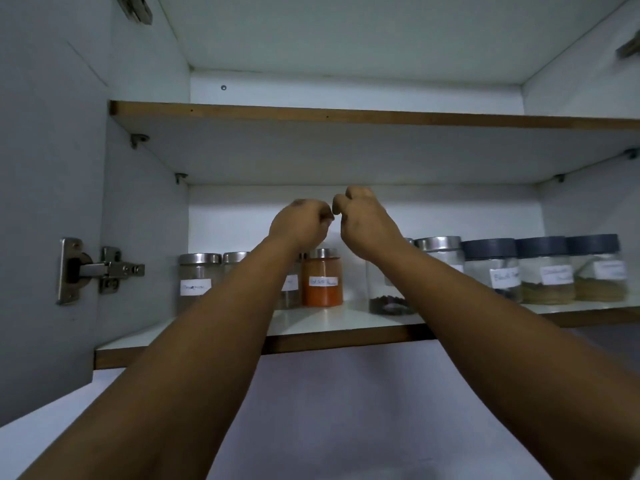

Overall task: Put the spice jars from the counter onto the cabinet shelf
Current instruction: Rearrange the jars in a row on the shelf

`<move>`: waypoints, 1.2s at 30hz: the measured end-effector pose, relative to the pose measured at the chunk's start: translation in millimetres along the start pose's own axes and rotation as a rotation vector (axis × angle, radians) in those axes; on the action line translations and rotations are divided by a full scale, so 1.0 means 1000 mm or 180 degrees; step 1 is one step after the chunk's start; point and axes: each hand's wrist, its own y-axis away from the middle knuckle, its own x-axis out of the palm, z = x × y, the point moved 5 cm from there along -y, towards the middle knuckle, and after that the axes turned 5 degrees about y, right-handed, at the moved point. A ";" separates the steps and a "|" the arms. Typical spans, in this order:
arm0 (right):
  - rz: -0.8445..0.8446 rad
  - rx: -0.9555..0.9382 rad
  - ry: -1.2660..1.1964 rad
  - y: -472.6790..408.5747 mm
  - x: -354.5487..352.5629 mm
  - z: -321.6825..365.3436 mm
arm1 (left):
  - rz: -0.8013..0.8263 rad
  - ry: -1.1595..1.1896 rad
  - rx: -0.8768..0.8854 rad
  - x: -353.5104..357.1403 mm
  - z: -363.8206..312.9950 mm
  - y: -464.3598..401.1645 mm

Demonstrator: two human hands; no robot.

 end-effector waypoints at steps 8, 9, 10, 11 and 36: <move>-0.0099 0.0141 -0.0631 -0.006 -0.077 -0.057 | -0.0001 0.0232 -0.0083 -0.011 -0.064 0.007; 0.0057 0.0136 -0.0568 -0.003 -0.082 -0.067 | 0.0005 0.0234 -0.0098 -0.012 -0.071 0.008; 0.0212 0.0110 -0.0467 0.000 -0.085 -0.076 | 0.0015 0.0218 -0.0107 -0.014 -0.079 0.008; 0.0346 0.0059 -0.0331 0.004 -0.088 -0.084 | 0.0034 0.0211 -0.0095 -0.014 -0.089 0.008; 0.1545 -0.0324 0.0307 0.033 -0.046 -0.139 | 0.0868 -0.1024 -0.0232 0.040 -0.126 -0.016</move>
